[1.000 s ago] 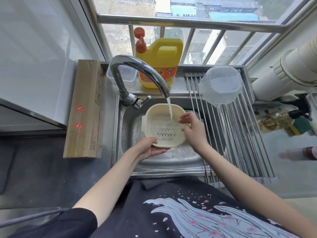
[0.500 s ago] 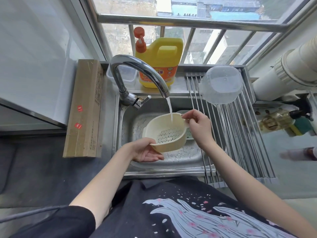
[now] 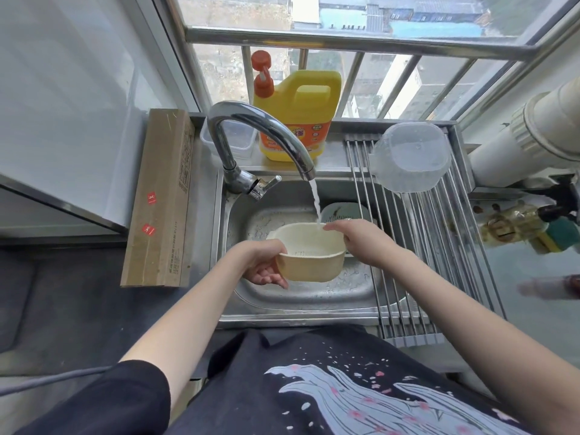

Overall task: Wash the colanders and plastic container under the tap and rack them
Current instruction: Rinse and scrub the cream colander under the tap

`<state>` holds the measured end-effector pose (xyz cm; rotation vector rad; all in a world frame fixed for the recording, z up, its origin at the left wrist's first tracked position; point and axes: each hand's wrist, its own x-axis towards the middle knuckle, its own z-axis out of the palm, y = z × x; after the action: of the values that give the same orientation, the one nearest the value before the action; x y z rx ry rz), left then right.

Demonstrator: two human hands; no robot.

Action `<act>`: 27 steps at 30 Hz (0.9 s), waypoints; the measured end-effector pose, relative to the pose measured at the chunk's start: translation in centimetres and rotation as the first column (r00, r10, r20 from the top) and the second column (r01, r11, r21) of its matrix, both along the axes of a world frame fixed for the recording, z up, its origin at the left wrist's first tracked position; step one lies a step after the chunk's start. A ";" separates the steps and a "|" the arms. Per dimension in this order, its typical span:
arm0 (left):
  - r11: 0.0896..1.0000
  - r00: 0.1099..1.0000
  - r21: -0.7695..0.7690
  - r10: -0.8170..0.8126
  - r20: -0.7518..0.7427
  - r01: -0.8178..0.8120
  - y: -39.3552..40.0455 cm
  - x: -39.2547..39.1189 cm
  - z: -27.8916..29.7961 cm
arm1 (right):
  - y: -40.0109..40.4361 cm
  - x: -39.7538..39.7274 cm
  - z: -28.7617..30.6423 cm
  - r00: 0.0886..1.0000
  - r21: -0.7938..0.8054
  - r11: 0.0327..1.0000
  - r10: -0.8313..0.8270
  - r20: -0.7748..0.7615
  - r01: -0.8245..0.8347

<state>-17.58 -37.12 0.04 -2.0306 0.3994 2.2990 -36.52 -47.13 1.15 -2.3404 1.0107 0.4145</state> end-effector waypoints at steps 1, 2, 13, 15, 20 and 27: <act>1.000 1.000 -0.001 -0.018 0.013 0.018 -0.1 0.1 0.0 | -0.4 0.5 0.0 0.989 0.023 0.991 0.135 -0.067 -0.134; 0.999 0.999 -0.001 -0.040 0.023 0.040 -0.2 0.2 -0.1 | -0.8 1.1 -0.3 0.957 0.043 0.964 0.264 -0.116 -0.261; 0.880 0.903 -0.256 0.426 0.058 -0.399 0.7 0.3 -2.4 | -0.3 4.2 -3.8 0.683 -0.218 0.729 0.433 -0.589 -0.649; 0.809 0.839 -0.278 0.544 0.022 -0.518 1.3 -0.3 -3.2 | 0.5 4.2 -3.9 0.745 -0.255 0.772 0.382 -0.548 -0.583; 0.564 0.597 -0.224 0.793 -0.120 -0.795 0.6 -2.7 -4.4 | 4.1 3.8 -1.4 0.855 -0.184 0.887 0.322 -0.407 -0.423; 0.616 0.622 -0.108 0.747 -0.234 -0.781 0.4 -2.6 -4.9 | 4.3 1.7 -0.6 0.807 -0.273 0.798 0.392 -0.442 -0.537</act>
<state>-20.22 -36.70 -4.86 -2.4524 -0.3718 3.0141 -34.83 -42.84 0.52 -2.9632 0.6803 0.9542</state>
